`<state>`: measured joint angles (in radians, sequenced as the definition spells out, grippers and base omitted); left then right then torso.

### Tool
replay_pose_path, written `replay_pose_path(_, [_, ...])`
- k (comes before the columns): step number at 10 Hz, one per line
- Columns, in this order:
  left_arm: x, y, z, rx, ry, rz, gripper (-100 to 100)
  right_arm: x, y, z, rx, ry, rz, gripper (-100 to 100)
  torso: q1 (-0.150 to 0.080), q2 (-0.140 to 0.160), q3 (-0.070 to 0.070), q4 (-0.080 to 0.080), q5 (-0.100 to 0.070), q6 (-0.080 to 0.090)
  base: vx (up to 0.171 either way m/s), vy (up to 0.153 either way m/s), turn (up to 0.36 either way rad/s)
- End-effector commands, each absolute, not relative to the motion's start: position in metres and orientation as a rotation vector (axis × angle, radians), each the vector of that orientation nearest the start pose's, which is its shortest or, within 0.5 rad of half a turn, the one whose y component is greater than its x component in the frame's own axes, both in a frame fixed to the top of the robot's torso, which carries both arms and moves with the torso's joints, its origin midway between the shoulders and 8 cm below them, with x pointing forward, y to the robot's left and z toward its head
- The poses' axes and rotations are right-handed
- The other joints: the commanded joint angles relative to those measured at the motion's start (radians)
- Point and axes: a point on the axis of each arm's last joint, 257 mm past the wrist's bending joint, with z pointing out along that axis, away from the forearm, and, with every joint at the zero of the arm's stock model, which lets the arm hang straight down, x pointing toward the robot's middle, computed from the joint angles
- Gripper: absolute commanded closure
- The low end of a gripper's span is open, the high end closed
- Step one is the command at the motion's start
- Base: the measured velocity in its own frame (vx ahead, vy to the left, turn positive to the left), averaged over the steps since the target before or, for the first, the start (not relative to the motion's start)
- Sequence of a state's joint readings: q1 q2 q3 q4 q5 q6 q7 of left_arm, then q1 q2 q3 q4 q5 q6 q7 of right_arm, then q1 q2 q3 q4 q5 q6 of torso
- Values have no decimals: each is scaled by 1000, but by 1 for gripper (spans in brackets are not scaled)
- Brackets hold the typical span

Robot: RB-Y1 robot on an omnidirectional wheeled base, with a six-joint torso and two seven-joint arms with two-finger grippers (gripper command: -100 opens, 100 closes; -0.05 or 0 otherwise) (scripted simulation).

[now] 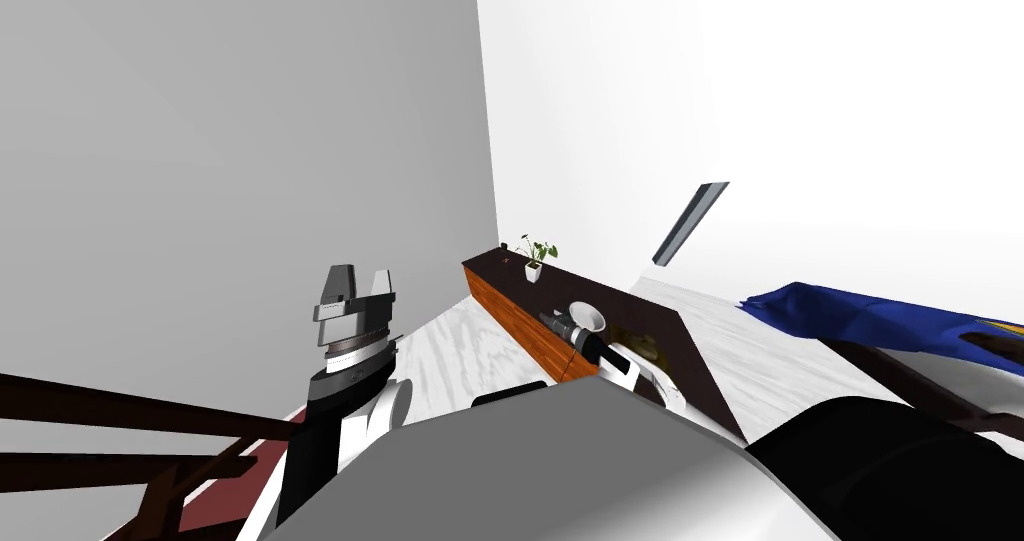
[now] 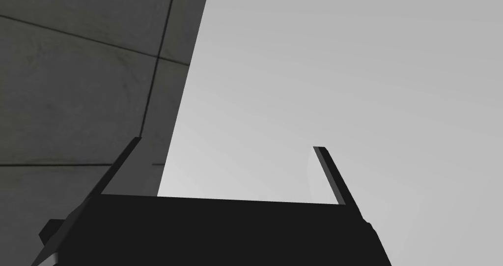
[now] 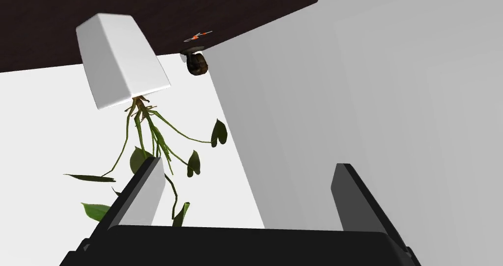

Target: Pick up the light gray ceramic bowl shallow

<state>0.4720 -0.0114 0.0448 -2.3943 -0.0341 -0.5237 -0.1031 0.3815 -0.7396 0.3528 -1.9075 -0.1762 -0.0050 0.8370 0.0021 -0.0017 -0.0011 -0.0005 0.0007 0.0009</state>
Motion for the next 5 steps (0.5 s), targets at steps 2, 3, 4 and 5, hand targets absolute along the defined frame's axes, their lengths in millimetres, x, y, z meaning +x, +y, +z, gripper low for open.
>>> replay_pose_path(2, [312, 279, 86, -474, 528, -1179, 0, 367, -266, -352, -142, 2059, 356, -100, 0, -1, 0, 0, 0, 0, 95, 29, 121])
replay_pose_path(3, [312, 279, 86, -474, 528, -1179, 0, 357, -278, -371, -193, 2115, 299, -100, 0, -2, -1, 0, 0, 0, 113, 14, 122])
replay_pose_path(4, [312, 279, 86, -474, 528, -1179, 0, 357, -281, -371, -204, 2117, 290, -100, -1, -3, -2, -1, 0, 0, 64, -5, 17])
replay_pose_path(5, [312, 279, 86, -474, 528, -1179, 0, 346, -296, -389, -260, 2174, 226, -100, -2, 0, 0, 0, 0, 1, 52, -10, 30])
